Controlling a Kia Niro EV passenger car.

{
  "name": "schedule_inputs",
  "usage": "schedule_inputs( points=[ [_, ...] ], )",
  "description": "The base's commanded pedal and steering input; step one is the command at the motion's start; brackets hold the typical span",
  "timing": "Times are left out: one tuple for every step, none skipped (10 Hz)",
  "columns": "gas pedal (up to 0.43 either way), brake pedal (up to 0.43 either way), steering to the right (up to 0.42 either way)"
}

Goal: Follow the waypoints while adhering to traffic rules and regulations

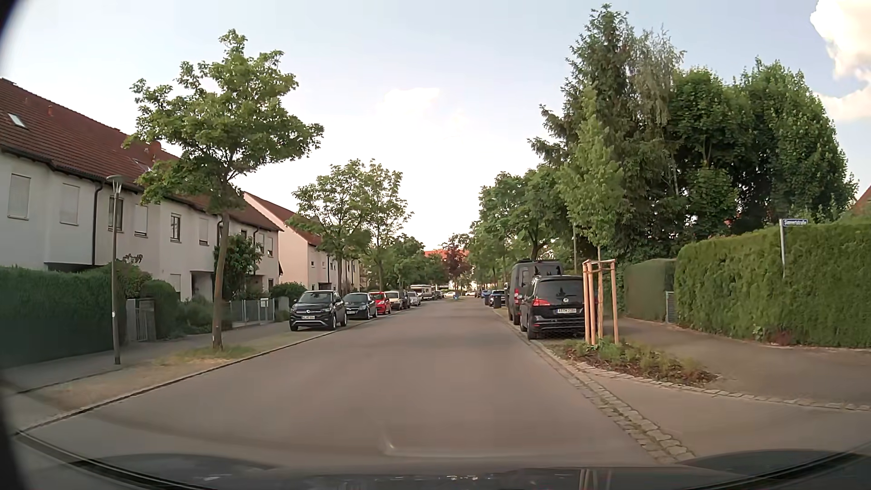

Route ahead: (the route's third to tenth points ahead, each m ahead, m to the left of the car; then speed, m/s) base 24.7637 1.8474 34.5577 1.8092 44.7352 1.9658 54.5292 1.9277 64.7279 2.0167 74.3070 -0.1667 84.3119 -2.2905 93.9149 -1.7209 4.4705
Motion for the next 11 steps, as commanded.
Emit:
schedule_inputs(
  points=[
    [0.228, 0.018, -0.005],
    [0.240, 0.012, -0.005],
    [0.240, 0.012, -0.005],
    [0.240, 0.012, -0.005],
    [0.240, 0.012, -0.005],
    [0.240, 0.012, -0.006],
    [0.240, 0.018, -0.005],
    [0.240, 0.018, -0.005],
    [0.240, 0.018, -0.005],
    [0.240, 0.018, -0.006],
    [0.240, 0.012, -0.005]
  ],
)
